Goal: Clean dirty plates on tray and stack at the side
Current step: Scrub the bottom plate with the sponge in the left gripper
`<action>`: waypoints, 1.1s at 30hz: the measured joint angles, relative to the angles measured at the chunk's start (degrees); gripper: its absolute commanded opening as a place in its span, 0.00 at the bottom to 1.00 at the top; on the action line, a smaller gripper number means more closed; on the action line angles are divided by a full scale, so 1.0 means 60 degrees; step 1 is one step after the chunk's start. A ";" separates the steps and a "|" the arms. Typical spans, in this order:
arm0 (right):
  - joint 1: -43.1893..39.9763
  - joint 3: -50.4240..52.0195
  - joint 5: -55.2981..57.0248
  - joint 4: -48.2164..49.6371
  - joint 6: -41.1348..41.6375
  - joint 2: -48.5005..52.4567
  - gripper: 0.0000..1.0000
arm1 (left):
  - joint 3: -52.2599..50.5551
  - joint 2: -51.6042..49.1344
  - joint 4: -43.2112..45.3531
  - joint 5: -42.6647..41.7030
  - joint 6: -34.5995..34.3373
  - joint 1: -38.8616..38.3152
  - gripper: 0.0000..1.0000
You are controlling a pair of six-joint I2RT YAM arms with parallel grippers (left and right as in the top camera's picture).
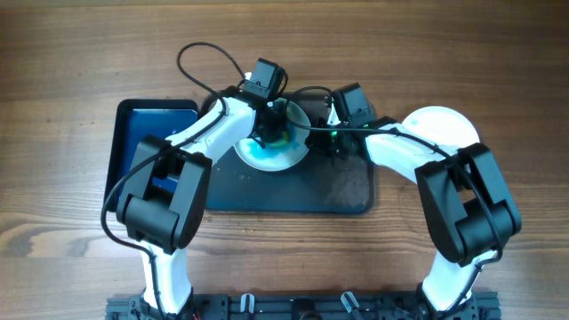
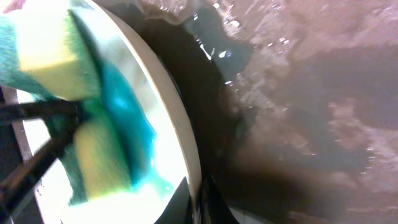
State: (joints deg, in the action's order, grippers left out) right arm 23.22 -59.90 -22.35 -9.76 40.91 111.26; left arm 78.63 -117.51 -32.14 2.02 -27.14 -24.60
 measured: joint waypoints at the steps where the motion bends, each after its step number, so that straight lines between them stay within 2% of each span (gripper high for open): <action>1: 0.0044 -0.0018 -0.0029 0.0004 0.0000 0.0022 0.04 | 0.0018 0.0011 -0.0193 0.0554 -0.0273 0.0000 0.04; 4: 0.0193 -0.0044 -0.0226 0.0004 -0.0004 0.0058 0.04 | 0.0084 0.0025 -0.1173 0.2127 -0.1191 -0.0011 0.04; 7: 0.0204 -0.0044 -0.0335 -0.0007 -0.0007 0.0073 0.04 | 0.0087 0.0033 -0.1424 0.2106 -0.1086 -0.0007 0.04; 10: 0.0182 -0.0044 -0.0357 -0.0087 -0.0073 0.0073 0.04 | 0.0211 0.0066 -0.2036 0.0882 0.0087 0.0226 0.04; 13: 0.0120 -0.0044 -0.0397 -0.0135 -0.0266 0.0069 0.04 | 0.0211 0.0109 -0.2550 -0.0896 0.2109 0.0586 0.04; 16: 0.0095 -0.0044 -0.0444 -0.0142 -0.0335 0.0069 0.04 | 0.0080 0.0073 -0.2656 -0.3548 0.4040 0.0623 0.04; 18: 0.0095 -0.0044 -0.0444 -0.0142 -0.0328 0.0069 0.04 | -0.0051 0.0007 -0.2204 -0.4535 0.4554 0.0565 0.04; 23: -0.0004 -0.0044 -0.0299 -0.0076 -0.0233 0.0069 0.04 | -0.0178 -0.0117 -0.0543 -0.5479 0.4907 0.0466 0.04; 26: -0.0015 -0.0044 -0.0262 -0.0066 -0.0106 0.0069 0.04 | -0.0211 -0.0124 0.0408 -0.4732 0.4339 0.0364 0.04; 28: -0.0011 -0.0044 -0.0262 -0.0051 -0.0036 0.0069 0.04 | -0.0211 -0.0124 0.0714 -0.3679 0.3650 0.0266 0.04; 31: -0.0011 -0.0047 -0.0266 -0.0029 -0.0033 0.0069 0.04 | -0.0149 -0.0073 0.0648 -0.1752 0.2302 0.0073 0.04; 33: 0.0011 -0.0051 -0.0266 -0.0004 -0.0033 0.0069 0.04 | -0.0022 -0.0011 0.0149 0.0186 0.1137 -0.0011 0.04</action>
State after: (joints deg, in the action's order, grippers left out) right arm 23.29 -60.20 -23.94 -9.78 40.71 111.68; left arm 78.50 -117.58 -31.24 3.14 -20.32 -24.67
